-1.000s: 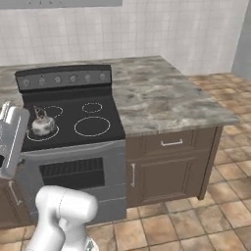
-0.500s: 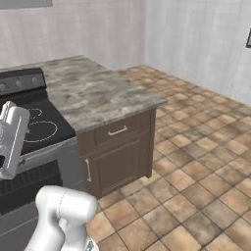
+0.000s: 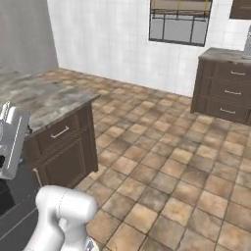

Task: Pick the kettle from the cabinet and place it on a stove burner. Then pick the pot from the counter and place it on another stove burner. Finally, turn both burners on.

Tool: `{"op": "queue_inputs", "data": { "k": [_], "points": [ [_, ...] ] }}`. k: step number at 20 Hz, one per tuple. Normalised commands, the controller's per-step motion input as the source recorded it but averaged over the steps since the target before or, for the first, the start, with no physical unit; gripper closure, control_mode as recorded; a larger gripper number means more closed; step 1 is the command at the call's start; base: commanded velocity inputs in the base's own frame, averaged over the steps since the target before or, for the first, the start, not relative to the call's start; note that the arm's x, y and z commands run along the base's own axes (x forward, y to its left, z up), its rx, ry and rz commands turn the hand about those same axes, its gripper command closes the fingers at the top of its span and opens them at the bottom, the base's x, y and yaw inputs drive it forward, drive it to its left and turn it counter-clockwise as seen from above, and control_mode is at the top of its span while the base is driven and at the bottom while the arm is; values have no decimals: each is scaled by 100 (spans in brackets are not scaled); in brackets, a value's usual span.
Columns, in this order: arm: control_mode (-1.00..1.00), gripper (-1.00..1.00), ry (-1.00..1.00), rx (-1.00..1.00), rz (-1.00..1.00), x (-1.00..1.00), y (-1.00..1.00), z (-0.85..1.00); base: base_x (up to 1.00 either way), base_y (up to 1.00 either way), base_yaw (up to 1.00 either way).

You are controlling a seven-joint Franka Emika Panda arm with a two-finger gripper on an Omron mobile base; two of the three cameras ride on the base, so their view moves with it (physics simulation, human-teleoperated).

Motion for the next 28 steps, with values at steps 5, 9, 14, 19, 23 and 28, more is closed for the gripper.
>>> {"op": "queue_inputs", "data": {
  "k": [5, 9, 14, 19, 23, 28],
  "points": [
    [100, -100, 0, 0, 0, 0, 0, 0, -9, 0, -66],
    [100, -100, 0, 0, 0, 0, 0, 0, -8, 0, -64],
    [100, -100, 0, 0, 0, 0, 0, 0, -7, 0, -62],
    [100, -100, 0, 0, 0, 0, 0, 0, -7, 0, -60],
    [100, -100, 0, 0, 0, 0, 0, 0, -8, 0, -59],
    [100, -100, 0, 0, 0, 0, 0, 0, -7, 2, -57]
  ]
}}
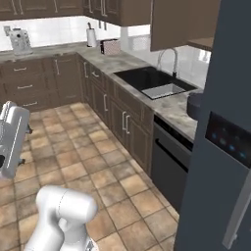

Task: Pick the kettle from the cabinet and place it on a stove burner. Then pick the pot from the counter and place it on another stove burner. Finally, turn both burners on.

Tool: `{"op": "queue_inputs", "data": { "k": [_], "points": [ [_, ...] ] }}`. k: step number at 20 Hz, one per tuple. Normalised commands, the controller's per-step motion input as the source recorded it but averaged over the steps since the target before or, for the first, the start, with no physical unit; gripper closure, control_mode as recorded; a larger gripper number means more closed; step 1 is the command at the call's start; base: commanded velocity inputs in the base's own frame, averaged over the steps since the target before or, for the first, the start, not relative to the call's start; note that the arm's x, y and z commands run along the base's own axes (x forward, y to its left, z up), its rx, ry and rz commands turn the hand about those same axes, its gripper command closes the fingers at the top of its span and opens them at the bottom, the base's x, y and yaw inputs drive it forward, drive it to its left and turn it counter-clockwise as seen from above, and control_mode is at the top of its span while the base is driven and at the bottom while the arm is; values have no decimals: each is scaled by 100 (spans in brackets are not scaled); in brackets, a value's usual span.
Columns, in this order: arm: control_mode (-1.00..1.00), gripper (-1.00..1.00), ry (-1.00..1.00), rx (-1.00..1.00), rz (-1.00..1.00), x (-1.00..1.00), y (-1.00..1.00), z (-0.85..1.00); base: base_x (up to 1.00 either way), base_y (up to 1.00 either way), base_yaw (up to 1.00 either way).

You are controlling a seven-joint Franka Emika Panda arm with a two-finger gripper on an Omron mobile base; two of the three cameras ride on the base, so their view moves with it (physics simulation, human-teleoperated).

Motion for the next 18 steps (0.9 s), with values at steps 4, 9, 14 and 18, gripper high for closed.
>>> {"op": "queue_inputs", "data": {
  "k": [4, 9, 14, 18],
  "points": [
    [100, -100, 0, 0, 0, 0, 0, 0, 2, 40, -38],
    [100, -100, 0, 0, 0, 0, 0, 0, 26, 52, -11],
    [100, -100, 0, 0, 0, 0, 0, 0, 40, 50, -6],
    [100, -100, 0, 0, 0, 0, 0, 0, 34, 26, -7]
  ]
}}
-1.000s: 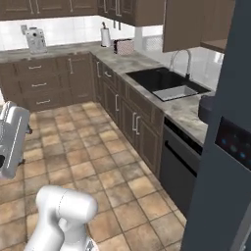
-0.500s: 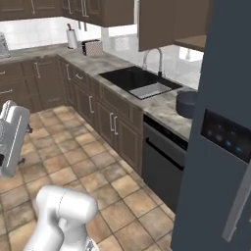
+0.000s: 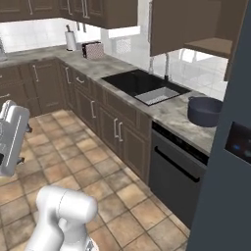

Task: Pick the kettle from the cabinet and place it on a stove burner. Then pick the pot from the counter and place it on another stove burner. Finally, turn both burners on.

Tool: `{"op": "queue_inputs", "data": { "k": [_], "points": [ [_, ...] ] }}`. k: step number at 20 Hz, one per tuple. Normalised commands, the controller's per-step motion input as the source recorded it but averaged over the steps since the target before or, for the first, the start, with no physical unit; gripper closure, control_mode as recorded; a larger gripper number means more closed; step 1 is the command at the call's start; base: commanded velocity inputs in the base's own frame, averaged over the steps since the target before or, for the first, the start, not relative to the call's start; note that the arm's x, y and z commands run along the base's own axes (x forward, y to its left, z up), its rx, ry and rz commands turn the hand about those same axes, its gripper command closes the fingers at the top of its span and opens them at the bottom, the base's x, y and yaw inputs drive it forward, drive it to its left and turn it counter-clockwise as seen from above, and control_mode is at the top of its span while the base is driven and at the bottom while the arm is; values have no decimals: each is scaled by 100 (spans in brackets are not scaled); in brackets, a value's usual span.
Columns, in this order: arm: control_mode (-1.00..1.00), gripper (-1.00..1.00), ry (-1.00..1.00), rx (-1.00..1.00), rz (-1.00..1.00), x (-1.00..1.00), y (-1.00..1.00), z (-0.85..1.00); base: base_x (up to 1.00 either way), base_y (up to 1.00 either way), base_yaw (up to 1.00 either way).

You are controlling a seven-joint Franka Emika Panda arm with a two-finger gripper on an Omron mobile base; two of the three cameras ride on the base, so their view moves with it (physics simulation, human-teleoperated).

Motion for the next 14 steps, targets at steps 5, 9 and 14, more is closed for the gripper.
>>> {"op": "queue_inputs", "data": {
  "k": [5, 9, 14],
  "points": [
    [100, -100, 0, 0, 0, 0, 0, 0, 29, 11, -25],
    [100, -100, 0, 0, 0, 0, 0, 0, 25, 20, -36],
    [100, -100, 0, 0, 0, 0, 0, 0, 23, 20, -39]
  ]
}}
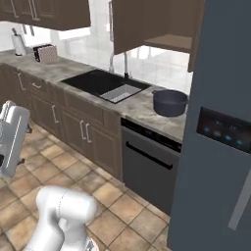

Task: Pick the kettle from the cabinet and place it on a stove burner. Then pick the pot from the counter and place it on another stove burner. Finally, turn both burners on.

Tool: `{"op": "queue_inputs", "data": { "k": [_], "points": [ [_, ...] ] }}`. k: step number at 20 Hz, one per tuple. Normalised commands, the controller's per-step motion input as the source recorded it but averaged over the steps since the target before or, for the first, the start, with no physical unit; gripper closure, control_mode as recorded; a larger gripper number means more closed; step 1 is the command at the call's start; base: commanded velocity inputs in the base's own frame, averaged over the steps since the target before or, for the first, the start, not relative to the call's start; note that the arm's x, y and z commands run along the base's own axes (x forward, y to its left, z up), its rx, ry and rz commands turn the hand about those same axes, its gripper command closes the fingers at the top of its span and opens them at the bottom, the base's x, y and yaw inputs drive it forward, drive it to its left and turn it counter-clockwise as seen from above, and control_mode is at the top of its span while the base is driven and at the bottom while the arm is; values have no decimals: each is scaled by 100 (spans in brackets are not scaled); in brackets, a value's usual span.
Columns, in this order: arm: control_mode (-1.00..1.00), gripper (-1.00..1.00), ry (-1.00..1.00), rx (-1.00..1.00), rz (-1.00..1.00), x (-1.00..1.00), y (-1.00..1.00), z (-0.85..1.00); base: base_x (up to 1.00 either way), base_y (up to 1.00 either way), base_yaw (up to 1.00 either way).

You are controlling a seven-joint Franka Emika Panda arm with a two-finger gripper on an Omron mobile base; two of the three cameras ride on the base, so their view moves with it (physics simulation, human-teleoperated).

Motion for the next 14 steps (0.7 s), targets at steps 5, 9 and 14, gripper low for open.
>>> {"op": "queue_inputs", "data": {
  "k": [5, 9, 14],
  "points": [
    [100, -100, 0, 0, 0, 0, 0, 0, 24, 26, -39],
    [100, -100, 0, 0, 0, 0, 0, 0, 27, 31, -37],
    [100, -100, 0, 0, 0, 0, 0, 0, 32, 35, -34]
  ]
}}
